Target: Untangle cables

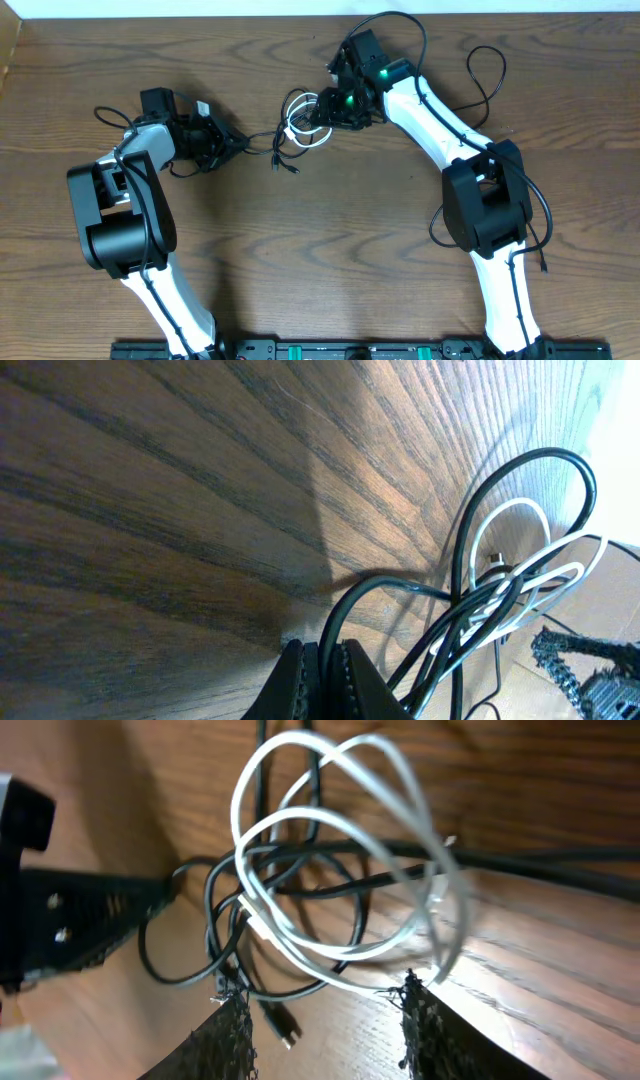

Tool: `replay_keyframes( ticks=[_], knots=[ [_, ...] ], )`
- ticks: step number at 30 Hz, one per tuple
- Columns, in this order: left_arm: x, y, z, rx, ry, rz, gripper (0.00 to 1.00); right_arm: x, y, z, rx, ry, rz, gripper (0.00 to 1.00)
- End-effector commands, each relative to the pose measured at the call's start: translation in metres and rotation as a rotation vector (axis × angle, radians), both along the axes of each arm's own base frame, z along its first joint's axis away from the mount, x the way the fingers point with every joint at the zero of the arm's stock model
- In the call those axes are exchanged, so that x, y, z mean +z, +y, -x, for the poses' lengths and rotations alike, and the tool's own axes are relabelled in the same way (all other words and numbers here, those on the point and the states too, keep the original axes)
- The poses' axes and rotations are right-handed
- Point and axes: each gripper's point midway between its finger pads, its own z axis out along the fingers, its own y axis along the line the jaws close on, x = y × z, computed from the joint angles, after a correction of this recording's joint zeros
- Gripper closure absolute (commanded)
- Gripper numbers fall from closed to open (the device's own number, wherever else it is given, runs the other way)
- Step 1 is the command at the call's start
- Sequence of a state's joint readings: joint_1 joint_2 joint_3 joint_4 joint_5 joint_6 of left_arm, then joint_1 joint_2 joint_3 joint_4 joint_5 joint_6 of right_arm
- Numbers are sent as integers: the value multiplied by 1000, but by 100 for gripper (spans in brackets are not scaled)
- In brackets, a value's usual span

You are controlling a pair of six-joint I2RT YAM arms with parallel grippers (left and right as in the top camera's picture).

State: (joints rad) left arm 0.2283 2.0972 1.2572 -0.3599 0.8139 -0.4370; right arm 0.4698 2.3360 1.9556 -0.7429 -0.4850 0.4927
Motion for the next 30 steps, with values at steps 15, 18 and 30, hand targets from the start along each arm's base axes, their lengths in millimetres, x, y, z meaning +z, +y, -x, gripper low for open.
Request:
replay_keyframes(
  ticks=[15,18,30],
  knots=[
    [-6,0,1,-8,7,4,92,-38,7,5,-232,46,144,60],
    [-6,0,1,-8,7,4,92,-45,2,1,-271,34,163,60],
    [-6,0,1,-8,7,4,92,-44,9,-16,-282,-50,118,71]
  ],
)
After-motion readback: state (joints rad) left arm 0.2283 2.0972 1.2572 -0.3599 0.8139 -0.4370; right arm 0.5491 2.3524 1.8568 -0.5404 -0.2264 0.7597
